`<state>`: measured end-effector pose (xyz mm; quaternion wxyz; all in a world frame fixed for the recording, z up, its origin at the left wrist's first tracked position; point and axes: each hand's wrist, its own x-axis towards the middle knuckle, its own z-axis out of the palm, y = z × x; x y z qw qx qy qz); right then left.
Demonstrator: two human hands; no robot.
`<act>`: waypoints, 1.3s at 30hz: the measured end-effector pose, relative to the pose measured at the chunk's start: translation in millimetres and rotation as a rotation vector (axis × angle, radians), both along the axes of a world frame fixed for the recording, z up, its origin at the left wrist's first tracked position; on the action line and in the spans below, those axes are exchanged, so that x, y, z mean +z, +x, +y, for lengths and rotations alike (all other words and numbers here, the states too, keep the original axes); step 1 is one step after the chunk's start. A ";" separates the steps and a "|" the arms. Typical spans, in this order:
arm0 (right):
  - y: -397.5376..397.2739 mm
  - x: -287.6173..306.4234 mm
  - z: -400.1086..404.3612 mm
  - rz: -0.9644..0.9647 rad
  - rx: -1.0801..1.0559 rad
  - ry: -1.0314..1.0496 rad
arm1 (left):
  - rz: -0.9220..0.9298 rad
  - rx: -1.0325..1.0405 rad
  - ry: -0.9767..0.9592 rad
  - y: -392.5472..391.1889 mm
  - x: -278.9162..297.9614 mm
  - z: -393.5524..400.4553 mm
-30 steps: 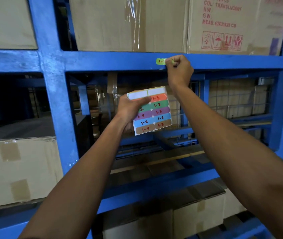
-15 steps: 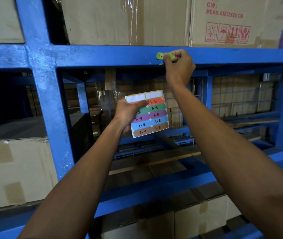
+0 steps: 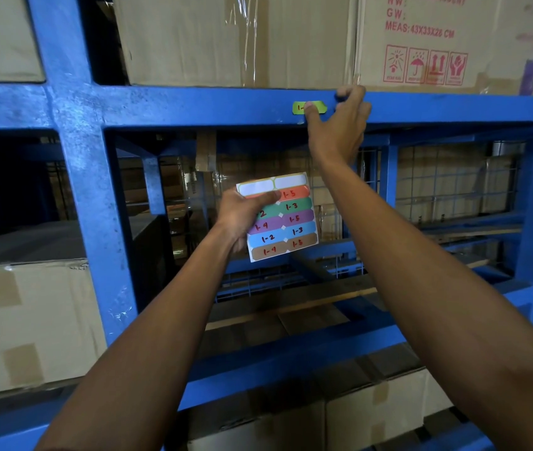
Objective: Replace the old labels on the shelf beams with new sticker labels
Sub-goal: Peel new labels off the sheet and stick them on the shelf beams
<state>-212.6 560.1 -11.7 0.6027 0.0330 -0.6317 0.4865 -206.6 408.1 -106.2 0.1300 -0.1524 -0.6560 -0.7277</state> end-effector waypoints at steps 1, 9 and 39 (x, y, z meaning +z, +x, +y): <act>1.2 -0.4 -0.1 0.009 -0.041 0.032 | -0.003 0.001 -0.003 1.0 -0.4 0.7; 2.4 -35.1 -4.7 0.284 -0.139 0.376 | -0.037 0.007 -0.007 4.6 -5.1 3.2; -21.5 -47.3 -12.4 -0.183 -0.345 0.665 | -0.076 0.041 0.051 -5.7 -25.7 -13.8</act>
